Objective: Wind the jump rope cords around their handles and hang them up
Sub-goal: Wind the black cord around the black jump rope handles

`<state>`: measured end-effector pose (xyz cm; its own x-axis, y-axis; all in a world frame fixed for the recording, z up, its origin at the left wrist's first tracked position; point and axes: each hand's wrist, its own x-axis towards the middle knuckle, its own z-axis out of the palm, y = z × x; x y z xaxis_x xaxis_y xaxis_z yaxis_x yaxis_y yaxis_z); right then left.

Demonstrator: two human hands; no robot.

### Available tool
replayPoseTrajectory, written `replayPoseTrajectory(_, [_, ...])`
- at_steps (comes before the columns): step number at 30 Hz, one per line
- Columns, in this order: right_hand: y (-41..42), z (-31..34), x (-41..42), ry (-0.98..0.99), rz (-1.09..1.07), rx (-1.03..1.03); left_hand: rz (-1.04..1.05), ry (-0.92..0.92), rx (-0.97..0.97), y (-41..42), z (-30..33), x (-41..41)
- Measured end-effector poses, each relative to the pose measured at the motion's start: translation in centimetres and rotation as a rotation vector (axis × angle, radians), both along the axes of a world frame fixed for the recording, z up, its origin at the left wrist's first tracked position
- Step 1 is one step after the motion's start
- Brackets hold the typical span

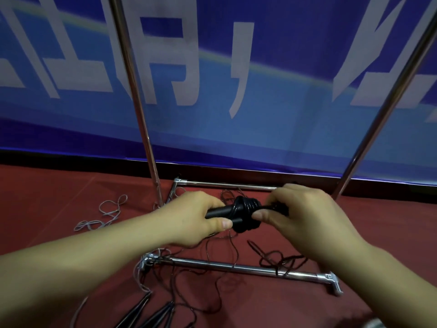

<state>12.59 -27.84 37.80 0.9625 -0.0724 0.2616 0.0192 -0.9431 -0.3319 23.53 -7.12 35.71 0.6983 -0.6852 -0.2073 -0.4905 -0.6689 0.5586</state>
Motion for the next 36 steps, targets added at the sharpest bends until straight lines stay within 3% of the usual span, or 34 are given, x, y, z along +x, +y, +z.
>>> replayPoseTrajectory(3, [0.3,0.0,0.3,0.030,-0.058,0.022,-0.079,-0.014,0.061,-0.1,0.1,-0.5])
replayPoseTrajectory(9, [0.6,-0.4,0.9,0.027,0.045,0.207,-0.195,-0.112,0.133,-0.3,0.7,-0.8])
replayPoseTrajectory(18, [-1.2,-0.9,1.5,0.067,-0.031,0.421,-0.288,0.029,0.070,0.3,1.0,-1.0])
replayPoseTrajectory(26, [-2.2,-1.2,1.5,0.201,0.085,0.917,-0.357,0.147,-0.068,0.4,2.2,-1.7])
replayPoseTrajectory(31, [-0.8,-1.2,1.5,0.285,0.114,1.345,-0.319,0.376,-0.357,0.6,2.9,-2.3])
replayPoseTrajectory(36, [0.6,-2.8,2.0,0.264,0.035,1.133,-0.150,0.369,-0.512,0.4,3.2,-2.7])
